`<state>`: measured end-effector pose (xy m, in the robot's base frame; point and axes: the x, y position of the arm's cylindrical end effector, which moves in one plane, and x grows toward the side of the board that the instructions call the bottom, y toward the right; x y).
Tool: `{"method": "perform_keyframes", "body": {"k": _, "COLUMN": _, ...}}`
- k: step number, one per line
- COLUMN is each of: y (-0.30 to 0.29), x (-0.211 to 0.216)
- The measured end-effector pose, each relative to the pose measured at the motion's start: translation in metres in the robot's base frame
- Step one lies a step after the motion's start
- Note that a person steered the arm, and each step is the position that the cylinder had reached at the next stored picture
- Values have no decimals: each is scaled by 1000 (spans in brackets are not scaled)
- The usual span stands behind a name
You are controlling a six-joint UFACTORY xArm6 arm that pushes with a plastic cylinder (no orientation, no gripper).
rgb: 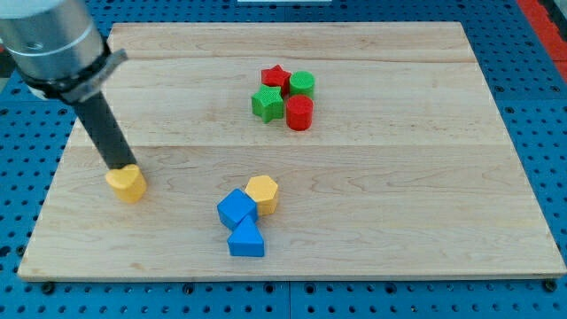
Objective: Slide the yellow heart closer to the blue cube
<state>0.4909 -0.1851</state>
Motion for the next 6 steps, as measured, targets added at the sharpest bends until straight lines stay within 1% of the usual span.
{"method": "perform_keyframes", "body": {"k": 1, "y": 30, "x": 19}}
{"method": "perform_keyframes", "body": {"k": 2, "y": -20, "x": 6}}
{"method": "perform_keyframes", "body": {"k": 3, "y": -58, "x": 19}}
{"method": "perform_keyframes", "body": {"k": 4, "y": 10, "x": 47}}
{"method": "perform_keyframes", "body": {"k": 5, "y": 46, "x": 49}}
{"method": "perform_keyframes", "body": {"k": 6, "y": 39, "x": 31}}
